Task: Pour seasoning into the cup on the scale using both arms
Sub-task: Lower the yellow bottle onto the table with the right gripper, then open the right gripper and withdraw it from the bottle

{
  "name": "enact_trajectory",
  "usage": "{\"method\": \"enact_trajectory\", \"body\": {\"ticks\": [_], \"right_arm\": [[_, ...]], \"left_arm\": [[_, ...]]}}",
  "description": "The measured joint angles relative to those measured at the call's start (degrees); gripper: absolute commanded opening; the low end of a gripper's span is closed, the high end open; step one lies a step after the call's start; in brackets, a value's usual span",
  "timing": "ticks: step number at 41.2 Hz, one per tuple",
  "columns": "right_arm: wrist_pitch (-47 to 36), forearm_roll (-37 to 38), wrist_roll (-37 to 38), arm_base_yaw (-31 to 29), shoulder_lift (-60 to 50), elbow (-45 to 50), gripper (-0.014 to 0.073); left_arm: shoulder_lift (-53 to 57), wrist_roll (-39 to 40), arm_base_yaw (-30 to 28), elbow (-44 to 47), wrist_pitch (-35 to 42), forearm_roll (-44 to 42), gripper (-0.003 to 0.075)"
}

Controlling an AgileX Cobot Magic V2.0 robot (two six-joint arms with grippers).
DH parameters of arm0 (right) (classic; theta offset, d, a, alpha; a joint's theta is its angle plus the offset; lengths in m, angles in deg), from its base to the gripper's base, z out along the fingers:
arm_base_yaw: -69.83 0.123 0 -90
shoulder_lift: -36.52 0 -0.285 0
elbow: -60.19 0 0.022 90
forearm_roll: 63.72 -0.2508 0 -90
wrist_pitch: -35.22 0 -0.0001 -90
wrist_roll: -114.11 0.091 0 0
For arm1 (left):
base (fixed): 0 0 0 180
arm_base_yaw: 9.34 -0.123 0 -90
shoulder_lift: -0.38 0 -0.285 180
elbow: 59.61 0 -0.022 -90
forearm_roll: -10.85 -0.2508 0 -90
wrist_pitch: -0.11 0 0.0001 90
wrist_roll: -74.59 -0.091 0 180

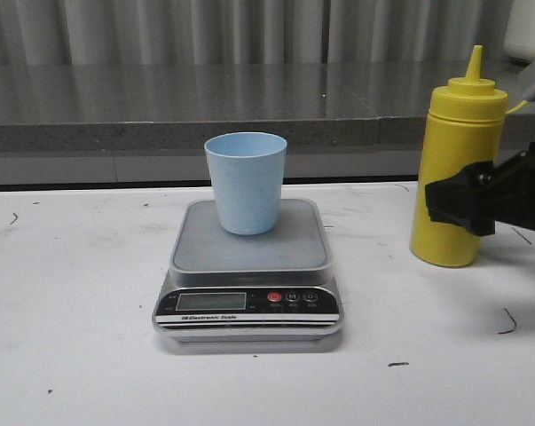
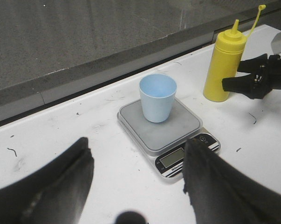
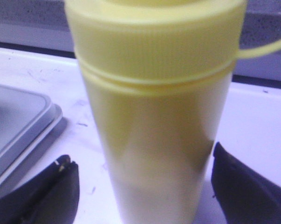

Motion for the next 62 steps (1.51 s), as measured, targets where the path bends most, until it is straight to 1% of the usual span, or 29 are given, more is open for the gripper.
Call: {"method": "enact_trajectory", "body": {"ticks": [3,7,10,12,14,15,21,24,26,30,33,35,37,41,44,50,55,62], "right_arm": [[3.90,0.11,0.11,0.00,-2.56,1.36,0.0598],[11.48,0.11,1.08,0.55,-7.45,2.14,0.0598],[17.99,0.11,2.81,1.40,-11.26,2.14,0.0598],[23.19,0.22,4.27,2.30,-14.13,2.14,0.0598],[30.27,0.46,5.95,3.49,-17.05,2.01,0.0598],[32.23,0.61,6.56,4.06,-18.28,1.75,0.0598],[56.18,1.49,9.00,8.86,-25.63,-2.48,0.0598],[70.47,1.35,9.39,11.47,-28.18,-6.71,0.0598],[78.58,0.46,9.04,12.78,-29.46,-9.54,0.0598],[97.52,-3.97,3.85,14.92,-30.89,-17.15,0.0598],[106.14,-8.96,-1.65,15.50,-31.88,-21.48,0.0598],[109.36,-12.28,-4.91,15.63,-33.12,-23.59,0.0598],[110.48,-14.93,-7.38,15.76,-34.98,-24.74,0.0598],[109.91,-18.83,-8.85,15.88,-40.30,-25.04,0.0598],[108.64,-20.40,-9.25,15.88,-44.73,-24.55,0.0598],[106.45,-20.96,-9.62,15.88,-53.81,-22.59,0.0598],[106.21,-21.06,-9.76,15.88,-60.52,-21.03,0.0598],[106.45,-21.17,-9.86,15.88,-65.38,-18.83,0.0598]], "left_arm": [[0.00,0.00,0.00,0.00,0.00,0.00,0.0419],[0.00,0.00,0.00,0.00,0.00,0.00,0.0419],[0.00,0.00,0.00,0.00,0.00,0.00,0.0419],[0.00,0.00,0.00,0.00,0.00,0.00,0.0419],[0.00,0.00,0.00,0.00,0.00,0.00,0.0419],[0.00,0.00,0.00,0.00,0.00,0.00,0.0419],[0.00,0.00,0.00,0.00,0.00,0.00,0.0419],[0.00,0.00,0.00,0.00,0.00,0.00,0.0419],[0.00,0.00,0.00,0.00,0.00,0.00,0.0419],[0.00,0.00,0.00,0.00,0.00,0.00,0.0419],[0.00,0.00,0.00,0.00,0.00,0.00,0.0419],[0.00,0.00,0.00,0.00,0.00,0.00,0.0419],[0.00,0.00,0.00,0.00,0.00,0.00,0.0419],[0.00,0.00,0.00,0.00,0.00,0.00,0.0419],[0.00,0.00,0.00,0.00,0.00,0.00,0.0419],[0.00,0.00,0.00,0.00,0.00,0.00,0.0419],[0.00,0.00,0.00,0.00,0.00,0.00,0.0419],[0.00,0.00,0.00,0.00,0.00,0.00,0.0419]]}}
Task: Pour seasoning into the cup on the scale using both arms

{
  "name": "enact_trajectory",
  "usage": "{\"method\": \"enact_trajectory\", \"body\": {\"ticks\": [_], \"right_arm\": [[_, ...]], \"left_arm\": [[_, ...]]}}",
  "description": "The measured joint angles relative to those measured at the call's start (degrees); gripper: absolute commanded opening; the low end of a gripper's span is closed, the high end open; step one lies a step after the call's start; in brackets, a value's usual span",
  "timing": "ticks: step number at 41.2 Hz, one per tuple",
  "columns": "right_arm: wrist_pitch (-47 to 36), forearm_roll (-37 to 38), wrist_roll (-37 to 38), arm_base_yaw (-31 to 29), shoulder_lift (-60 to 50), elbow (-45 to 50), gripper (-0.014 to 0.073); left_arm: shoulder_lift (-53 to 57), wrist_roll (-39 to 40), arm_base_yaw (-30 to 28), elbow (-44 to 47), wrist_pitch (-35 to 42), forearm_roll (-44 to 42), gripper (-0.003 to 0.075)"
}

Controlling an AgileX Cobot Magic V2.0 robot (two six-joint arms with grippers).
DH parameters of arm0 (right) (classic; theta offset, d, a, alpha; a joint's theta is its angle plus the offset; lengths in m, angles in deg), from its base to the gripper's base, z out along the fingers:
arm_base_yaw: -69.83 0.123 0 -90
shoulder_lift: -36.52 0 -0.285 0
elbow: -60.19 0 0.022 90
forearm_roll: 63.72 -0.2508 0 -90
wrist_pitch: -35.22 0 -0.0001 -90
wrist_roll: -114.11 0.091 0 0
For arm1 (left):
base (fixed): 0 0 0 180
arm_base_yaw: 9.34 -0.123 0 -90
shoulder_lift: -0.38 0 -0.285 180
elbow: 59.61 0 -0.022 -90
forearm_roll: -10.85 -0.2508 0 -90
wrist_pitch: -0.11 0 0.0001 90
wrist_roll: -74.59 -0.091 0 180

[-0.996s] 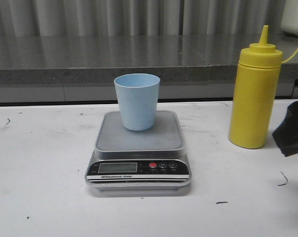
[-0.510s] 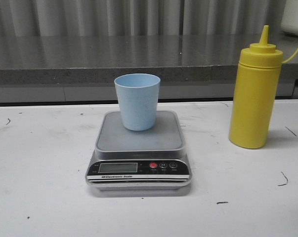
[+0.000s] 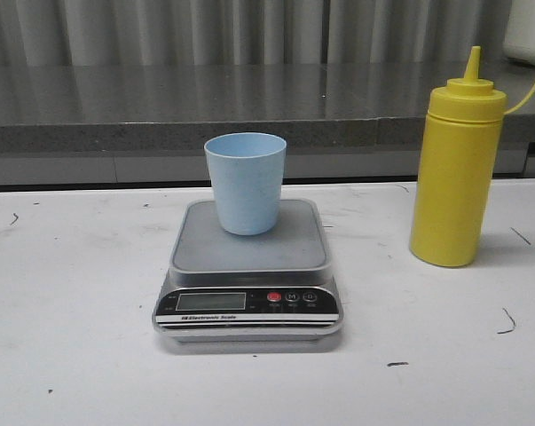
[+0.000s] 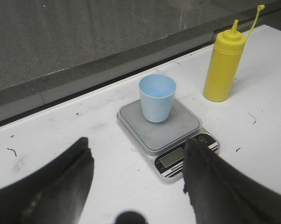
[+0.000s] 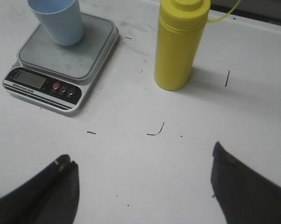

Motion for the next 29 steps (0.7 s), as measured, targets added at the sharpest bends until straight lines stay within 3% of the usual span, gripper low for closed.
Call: {"method": "enact_trajectory", "body": {"ticks": [10,14,17,26,29], "right_arm": [[-0.88,0.00,0.00,0.00,-0.70,0.35,0.0594],[-1.37,0.00,0.00,0.00,-0.70,0.35,0.0545],[-1.60,0.00,0.00,0.00,-0.70,0.35,0.0456],[-1.60,0.00,0.00,0.00,-0.70,0.35,0.0074],[-1.60,0.00,0.00,0.00,-0.70,0.35,-0.0013]], "left_arm": [[0.00,0.00,0.00,0.00,0.00,0.00,0.0419],[0.00,0.00,0.00,0.00,0.00,0.00,0.0419],[0.00,0.00,0.00,0.00,0.00,0.00,0.0419],[0.00,0.00,0.00,0.00,0.00,0.00,0.0415],[0.00,0.00,0.00,0.00,0.00,0.00,0.0356]]}}
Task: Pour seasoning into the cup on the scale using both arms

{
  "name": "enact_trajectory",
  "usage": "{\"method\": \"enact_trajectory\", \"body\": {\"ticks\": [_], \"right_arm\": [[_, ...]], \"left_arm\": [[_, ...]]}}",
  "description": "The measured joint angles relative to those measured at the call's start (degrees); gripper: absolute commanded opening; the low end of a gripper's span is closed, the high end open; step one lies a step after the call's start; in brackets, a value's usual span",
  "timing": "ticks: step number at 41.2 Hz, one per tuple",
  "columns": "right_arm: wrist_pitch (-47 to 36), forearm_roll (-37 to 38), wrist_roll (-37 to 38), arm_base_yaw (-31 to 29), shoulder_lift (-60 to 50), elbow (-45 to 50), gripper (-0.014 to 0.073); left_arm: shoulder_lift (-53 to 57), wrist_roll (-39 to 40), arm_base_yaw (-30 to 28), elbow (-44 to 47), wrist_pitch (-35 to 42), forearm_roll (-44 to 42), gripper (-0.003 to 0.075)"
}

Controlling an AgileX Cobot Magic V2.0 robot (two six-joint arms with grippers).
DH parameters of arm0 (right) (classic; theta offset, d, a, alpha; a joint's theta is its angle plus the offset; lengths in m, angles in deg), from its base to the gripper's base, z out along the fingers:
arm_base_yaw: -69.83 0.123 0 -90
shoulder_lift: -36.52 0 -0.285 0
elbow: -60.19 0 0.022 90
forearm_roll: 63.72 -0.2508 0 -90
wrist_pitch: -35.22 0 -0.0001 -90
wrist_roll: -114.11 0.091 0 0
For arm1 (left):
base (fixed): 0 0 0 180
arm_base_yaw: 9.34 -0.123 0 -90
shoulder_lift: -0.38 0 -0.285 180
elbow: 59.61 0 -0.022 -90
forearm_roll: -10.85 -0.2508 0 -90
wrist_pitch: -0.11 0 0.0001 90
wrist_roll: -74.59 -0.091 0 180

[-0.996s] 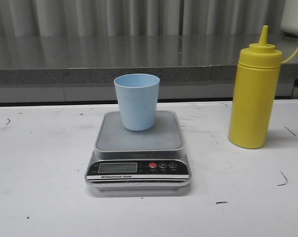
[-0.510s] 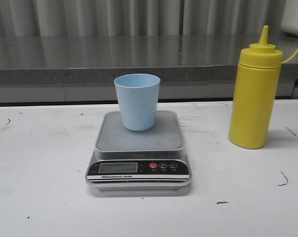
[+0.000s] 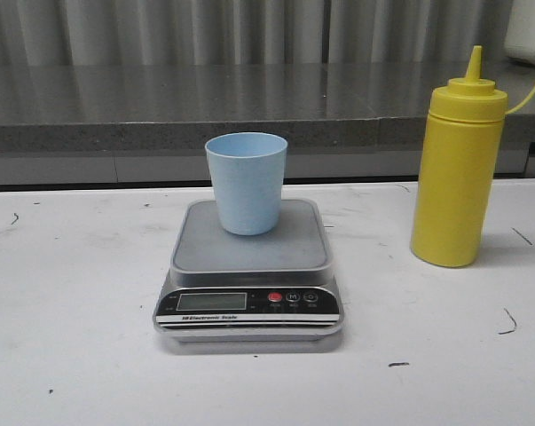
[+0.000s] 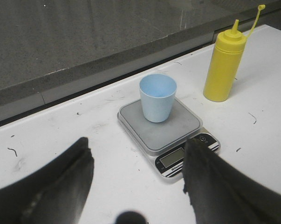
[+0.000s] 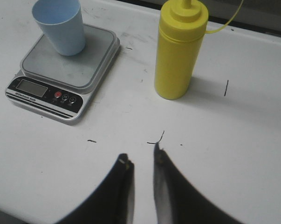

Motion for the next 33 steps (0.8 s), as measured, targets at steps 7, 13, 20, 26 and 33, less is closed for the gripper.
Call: {"method": "enact_trajectory", "body": {"ticks": [7,13,20,26,33], "right_arm": [[-0.61,0.00,0.00,0.00,0.00,0.00,-0.0113],[-0.94,0.00,0.00,0.00,0.00,0.00,-0.0117],[-0.97,0.00,0.00,0.00,0.00,0.00,-0.0117],[-0.97,0.00,0.00,0.00,0.00,0.00,-0.0117],[-0.97,0.00,0.00,0.00,0.00,0.00,-0.0117]], "left_arm": [[0.00,0.00,0.00,0.00,0.00,0.00,0.0082],[0.00,0.00,0.00,0.00,0.00,0.00,-0.0020],[0.00,0.00,0.00,0.00,0.00,0.00,-0.0020],[0.00,0.00,0.00,0.00,0.00,0.00,-0.0020],[0.00,0.00,0.00,0.00,0.00,0.00,-0.0020]]}}
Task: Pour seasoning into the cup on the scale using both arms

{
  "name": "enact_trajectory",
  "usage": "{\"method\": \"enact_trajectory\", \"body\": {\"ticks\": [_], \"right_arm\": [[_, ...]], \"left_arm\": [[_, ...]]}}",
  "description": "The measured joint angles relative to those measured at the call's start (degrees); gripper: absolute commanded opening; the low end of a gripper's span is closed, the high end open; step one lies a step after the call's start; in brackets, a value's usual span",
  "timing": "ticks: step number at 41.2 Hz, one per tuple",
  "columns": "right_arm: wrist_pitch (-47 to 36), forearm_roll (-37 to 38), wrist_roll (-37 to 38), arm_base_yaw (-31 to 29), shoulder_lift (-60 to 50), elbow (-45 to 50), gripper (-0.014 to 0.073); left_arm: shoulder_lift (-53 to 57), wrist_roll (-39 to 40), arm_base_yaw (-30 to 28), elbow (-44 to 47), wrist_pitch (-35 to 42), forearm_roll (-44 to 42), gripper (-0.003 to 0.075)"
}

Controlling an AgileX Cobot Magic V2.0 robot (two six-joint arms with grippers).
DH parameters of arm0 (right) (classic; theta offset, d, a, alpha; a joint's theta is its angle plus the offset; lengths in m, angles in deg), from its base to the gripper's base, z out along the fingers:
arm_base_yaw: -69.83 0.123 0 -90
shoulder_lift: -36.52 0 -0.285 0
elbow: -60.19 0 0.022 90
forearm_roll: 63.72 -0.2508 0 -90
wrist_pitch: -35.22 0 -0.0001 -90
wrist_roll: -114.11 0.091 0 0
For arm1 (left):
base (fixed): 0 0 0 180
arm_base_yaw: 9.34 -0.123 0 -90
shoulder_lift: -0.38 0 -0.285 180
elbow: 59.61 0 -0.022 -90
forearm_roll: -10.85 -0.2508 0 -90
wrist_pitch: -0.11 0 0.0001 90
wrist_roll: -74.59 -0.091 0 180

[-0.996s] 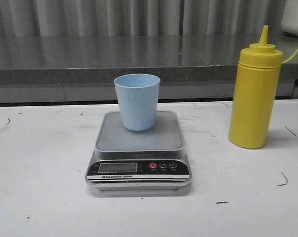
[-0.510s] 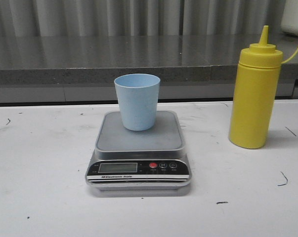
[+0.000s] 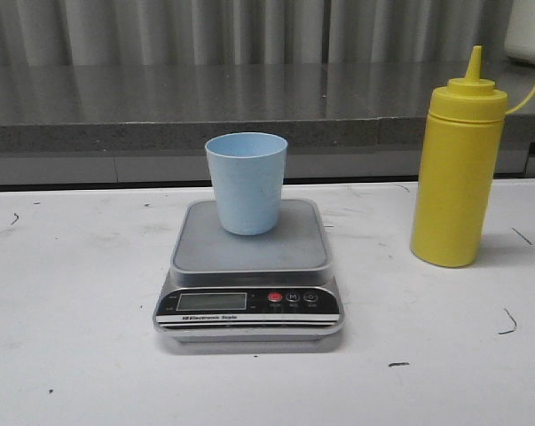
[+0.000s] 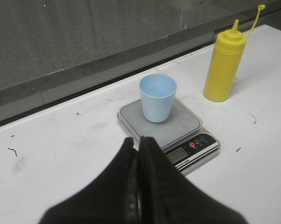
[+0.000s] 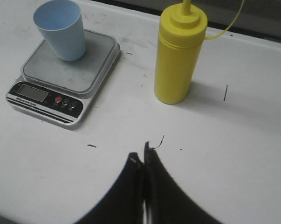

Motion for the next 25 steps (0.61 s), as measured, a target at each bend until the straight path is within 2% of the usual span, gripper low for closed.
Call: {"method": "enact_trajectory", "body": {"ticks": [6,10,22,25], "right_arm": [[-0.10,0.00,0.00,0.00,0.00,0.00,-0.0117],[-0.10,0.00,0.00,0.00,0.00,0.00,-0.0117],[-0.10,0.00,0.00,0.00,0.00,0.00,-0.0117],[-0.10,0.00,0.00,0.00,0.00,0.00,-0.0117]], "left_arm": [[1.46,0.00,-0.03,2.84,3.22,0.00,-0.0020],[3.82,0.00,-1.80,7.79,7.50,-1.07,-0.0020],[15.02,0.00,-13.79,30.60,31.13,-2.18,-0.0020],[17.90,0.00,-16.16,35.57,34.48,-0.96,-0.0020]]}}
